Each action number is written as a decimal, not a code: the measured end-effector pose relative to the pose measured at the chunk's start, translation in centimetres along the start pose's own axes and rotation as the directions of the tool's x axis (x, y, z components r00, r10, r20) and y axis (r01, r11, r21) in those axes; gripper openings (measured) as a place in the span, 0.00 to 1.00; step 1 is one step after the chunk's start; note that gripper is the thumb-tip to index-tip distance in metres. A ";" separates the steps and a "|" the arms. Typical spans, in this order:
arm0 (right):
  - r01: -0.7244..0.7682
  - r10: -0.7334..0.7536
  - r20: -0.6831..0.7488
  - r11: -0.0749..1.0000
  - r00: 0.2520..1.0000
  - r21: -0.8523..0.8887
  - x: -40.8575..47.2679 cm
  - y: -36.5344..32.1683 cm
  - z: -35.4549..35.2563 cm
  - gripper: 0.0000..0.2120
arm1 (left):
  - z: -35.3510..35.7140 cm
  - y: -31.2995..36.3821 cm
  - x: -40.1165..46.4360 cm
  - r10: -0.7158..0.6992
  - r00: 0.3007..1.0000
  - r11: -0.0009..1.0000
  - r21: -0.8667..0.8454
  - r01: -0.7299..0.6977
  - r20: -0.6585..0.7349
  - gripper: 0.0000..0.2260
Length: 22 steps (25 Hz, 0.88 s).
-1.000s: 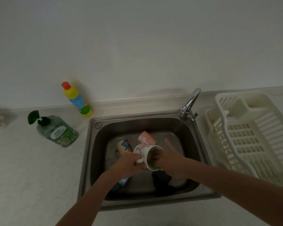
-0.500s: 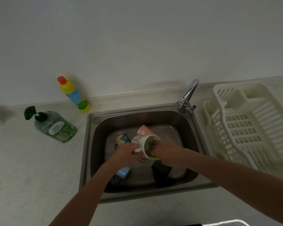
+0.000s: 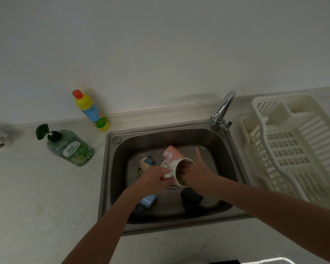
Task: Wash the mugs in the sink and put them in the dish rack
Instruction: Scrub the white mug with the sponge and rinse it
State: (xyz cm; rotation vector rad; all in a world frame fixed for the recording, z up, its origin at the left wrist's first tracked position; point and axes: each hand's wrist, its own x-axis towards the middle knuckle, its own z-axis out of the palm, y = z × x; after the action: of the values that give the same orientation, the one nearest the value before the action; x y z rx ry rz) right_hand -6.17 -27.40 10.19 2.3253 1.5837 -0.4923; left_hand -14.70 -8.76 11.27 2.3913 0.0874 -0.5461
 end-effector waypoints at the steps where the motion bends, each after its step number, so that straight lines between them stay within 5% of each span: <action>1: -0.122 0.126 0.009 0.937 0.992 0.327 0.2 -0.9 -0.3 0.21 | -0.3 0.4 0.1 0.010 0.999 1.000 -0.006 -0.010 -0.036 0.08; 2: -0.278 0.253 0.140 0.670 0.957 0.688 0.5 -1.4 -1.2 0.21 | -0.6 0.8 0.2 0.018 0.998 1.000 -0.004 -0.019 -0.068 0.13; 3: -0.380 0.264 0.308 0.291 0.914 0.878 1.0 -1.8 -2.0 0.21 | -0.8 0.8 0.2 0.014 0.997 1.000 -0.007 -0.014 -0.076 0.15; 4: -0.426 0.224 0.401 0.077 0.888 0.901 1.1 -2.2 -2.8 0.21 | -1.0 0.7 0.2 0.014 0.997 1.000 -0.013 -0.015 -0.071 0.16; 5: -0.407 0.184 0.390 0.067 0.902 0.911 0.8 -2.2 -3.4 0.21 | -1.1 0.4 0.0 0.011 0.998 1.000 -0.021 -0.012 -0.056 0.14; 6: -0.359 0.122 0.339 0.261 0.933 0.896 0.0 -1.6 -3.1 0.20 | -1.0 0.2 -0.1 0.006 0.999 1.000 -0.025 -0.007 -0.038 0.11; 8: -0.199 0.055 0.259 0.797 0.964 0.571 -1.3 -1.2 -1.8 0.22 | -0.4 -0.3 -0.6 0.015 1.000 1.000 0.005 -0.015 0.015 0.05; 10: -0.115 0.074 0.184 0.968 0.980 0.224 -0.9 0.0 -0.6 0.26 | 0.4 -0.2 -0.5 0.007 1.000 1.000 0.018 -0.007 0.028 0.05; 11: -0.225 0.155 0.221 0.913 0.963 0.341 -0.1 -0.4 -0.5 0.26 | 0.5 0.0 -0.3 0.003 1.000 1.000 0.002 -0.003 0.016 0.06; 12: -0.405 0.225 0.351 0.682 0.909 0.609 0.9 -1.0 -1.5 0.26 | 0.4 0.3 0.0 0.008 1.000 1.000 -0.012 -0.009 -0.009 0.08; 14: -0.545 0.241 0.528 0.004 0.814 0.838 1.5 -2.3 -4.8 0.24 | -0.2 0.5 0.2 0.009 0.998 0.999 -0.040 -0.011 -0.060 0.11; 15: -0.472 0.243 0.482 -0.102 0.842 0.876 2.0 -2.6 -4.8 0.22 | -0.6 0.3 0.2 0.009 0.997 0.998 -0.055 -0.014 -0.080 0.10; 18: -0.298 0.117 0.274 0.400 0.955 0.867 0.7 -1.1 -3.1 0.21 | -0.9 -0.9 -0.1 0.018 0.997 0.998 -0.053 -0.022 -0.070 0.04; 20: -0.191 0.123 0.216 0.924 0.969 0.332 -0.2 0.1 -1.3 0.25 | -0.3 -1.0 -0.3 -0.006 0.998 0.999 -0.044 0.004 -0.059 0.04; 21: -0.124 0.107 0.127 0.983 0.986 0.136 0.2 0.6 -0.1 0.26 | -0.1 -0.9 -0.1 -0.023 0.997 0.998 -0.057 0.019 -0.068 0.04; 22: -0.082 0.073 0.082 0.989 0.994 0.123 0.4 0.7 -0.1 0.26 | 0.0 -0.6 0.1 -0.020 0.997 0.998 -0.059 0.016 -0.077 0.08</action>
State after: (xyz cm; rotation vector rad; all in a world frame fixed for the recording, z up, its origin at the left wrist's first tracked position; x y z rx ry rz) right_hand -5.35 -27.25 10.09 2.4176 1.4600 -0.6743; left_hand -14.75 -8.34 10.83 2.3569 0.1571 -0.4526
